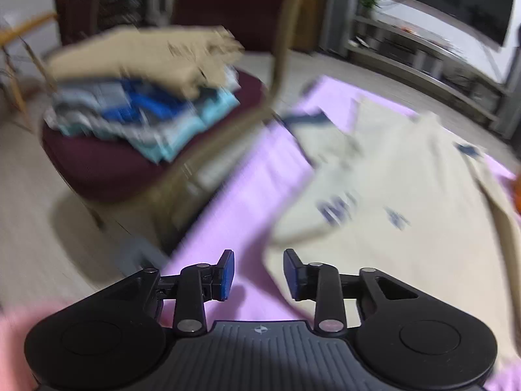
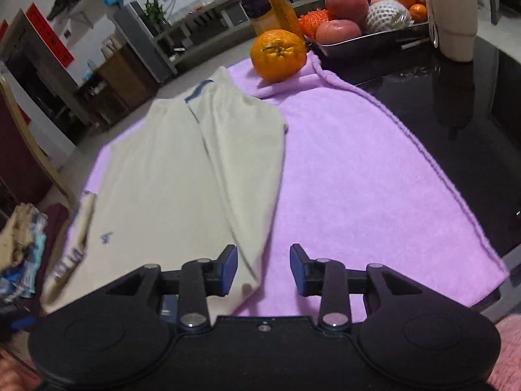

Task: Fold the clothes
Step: 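Lay the sweatshirt flat on the towel with both tools, collar nearest them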

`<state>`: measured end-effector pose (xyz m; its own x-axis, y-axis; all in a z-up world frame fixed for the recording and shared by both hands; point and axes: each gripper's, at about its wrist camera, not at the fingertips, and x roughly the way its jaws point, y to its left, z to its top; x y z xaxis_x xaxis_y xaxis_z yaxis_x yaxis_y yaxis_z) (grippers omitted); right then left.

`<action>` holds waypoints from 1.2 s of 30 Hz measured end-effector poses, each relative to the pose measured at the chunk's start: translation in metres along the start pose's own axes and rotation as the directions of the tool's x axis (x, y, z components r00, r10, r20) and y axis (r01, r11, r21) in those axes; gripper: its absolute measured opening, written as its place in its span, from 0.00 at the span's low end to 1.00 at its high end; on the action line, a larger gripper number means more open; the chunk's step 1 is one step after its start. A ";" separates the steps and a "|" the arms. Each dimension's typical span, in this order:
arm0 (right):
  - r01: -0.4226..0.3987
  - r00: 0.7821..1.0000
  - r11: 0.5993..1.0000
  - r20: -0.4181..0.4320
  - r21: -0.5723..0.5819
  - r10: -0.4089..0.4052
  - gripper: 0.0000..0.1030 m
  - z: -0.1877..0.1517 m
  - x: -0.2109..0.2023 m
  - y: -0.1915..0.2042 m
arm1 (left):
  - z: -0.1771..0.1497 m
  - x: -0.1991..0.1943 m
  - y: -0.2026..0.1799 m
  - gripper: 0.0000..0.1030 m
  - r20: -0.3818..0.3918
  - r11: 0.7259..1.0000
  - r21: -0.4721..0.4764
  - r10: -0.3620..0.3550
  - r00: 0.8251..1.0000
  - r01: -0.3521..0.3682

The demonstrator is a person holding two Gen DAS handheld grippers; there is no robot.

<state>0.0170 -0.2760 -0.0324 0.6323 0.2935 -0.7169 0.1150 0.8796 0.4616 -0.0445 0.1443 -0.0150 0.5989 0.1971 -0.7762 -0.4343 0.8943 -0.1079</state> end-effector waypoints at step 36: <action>-0.058 0.990 0.828 -0.142 -0.557 -0.026 0.30 -0.062 0.013 0.091 | -0.031 -0.008 -0.070 0.25 -0.178 0.884 0.383 -0.215 0.960 0.269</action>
<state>-0.0120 -0.1683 -0.0322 0.5138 0.3204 -0.7958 -0.3684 0.9202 0.1326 -0.0394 0.0674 -0.0205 0.5485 -0.0744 -0.8328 0.0350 0.9972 -0.0660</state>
